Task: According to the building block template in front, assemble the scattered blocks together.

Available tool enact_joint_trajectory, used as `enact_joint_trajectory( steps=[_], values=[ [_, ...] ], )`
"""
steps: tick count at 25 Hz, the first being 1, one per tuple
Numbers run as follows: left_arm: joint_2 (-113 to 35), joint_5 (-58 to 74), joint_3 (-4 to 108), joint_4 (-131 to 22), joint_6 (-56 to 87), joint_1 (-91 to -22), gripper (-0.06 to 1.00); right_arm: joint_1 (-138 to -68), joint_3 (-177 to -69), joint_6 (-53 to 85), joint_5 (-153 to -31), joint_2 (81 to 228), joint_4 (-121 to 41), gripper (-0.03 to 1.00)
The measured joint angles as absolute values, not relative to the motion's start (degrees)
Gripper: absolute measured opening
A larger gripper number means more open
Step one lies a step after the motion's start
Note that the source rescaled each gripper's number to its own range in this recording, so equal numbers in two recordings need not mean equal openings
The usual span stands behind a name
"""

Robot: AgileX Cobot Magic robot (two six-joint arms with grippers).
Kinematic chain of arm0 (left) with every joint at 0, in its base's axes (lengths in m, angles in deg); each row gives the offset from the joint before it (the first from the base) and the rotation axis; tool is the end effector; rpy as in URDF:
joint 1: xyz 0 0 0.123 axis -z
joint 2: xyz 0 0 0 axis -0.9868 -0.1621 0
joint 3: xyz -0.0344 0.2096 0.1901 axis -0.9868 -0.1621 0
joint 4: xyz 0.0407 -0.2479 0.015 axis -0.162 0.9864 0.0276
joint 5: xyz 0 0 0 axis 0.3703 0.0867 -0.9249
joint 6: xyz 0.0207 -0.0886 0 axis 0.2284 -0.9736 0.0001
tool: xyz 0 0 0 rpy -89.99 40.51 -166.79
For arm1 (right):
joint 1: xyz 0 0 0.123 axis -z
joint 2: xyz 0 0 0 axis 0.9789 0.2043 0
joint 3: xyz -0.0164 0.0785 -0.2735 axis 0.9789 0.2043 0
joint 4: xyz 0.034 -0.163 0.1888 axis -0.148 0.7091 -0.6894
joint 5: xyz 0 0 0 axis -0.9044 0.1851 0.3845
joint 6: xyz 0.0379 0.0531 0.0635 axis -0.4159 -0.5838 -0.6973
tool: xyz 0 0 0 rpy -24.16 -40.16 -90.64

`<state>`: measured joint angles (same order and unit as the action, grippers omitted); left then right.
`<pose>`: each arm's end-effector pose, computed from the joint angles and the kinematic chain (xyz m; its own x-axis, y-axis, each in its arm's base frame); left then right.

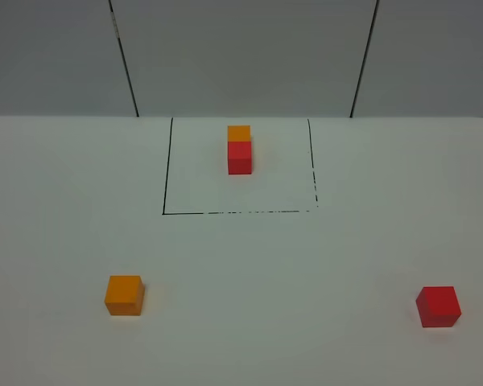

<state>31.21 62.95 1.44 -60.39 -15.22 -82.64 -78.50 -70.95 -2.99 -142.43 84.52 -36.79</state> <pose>0.0038 -0.0098 0.2819 -0.4621 -0.0309 -0.8863 0.0553 0.9964 -0.0636 0.0051 0.0065 0.2761 -0.4940 -0.0231 -0.8692 -0.0771 0.9969 0.0173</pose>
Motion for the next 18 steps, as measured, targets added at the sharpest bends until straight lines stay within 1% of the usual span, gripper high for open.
enact_joint_trajectory(
  steps=[18],
  values=[
    [31.2, 63.0, 1.4, -60.4, -15.2, -82.6, 0.7, -78.5, -70.9, -3.0, -142.4, 84.5, -36.8, 0.73]
  ],
)
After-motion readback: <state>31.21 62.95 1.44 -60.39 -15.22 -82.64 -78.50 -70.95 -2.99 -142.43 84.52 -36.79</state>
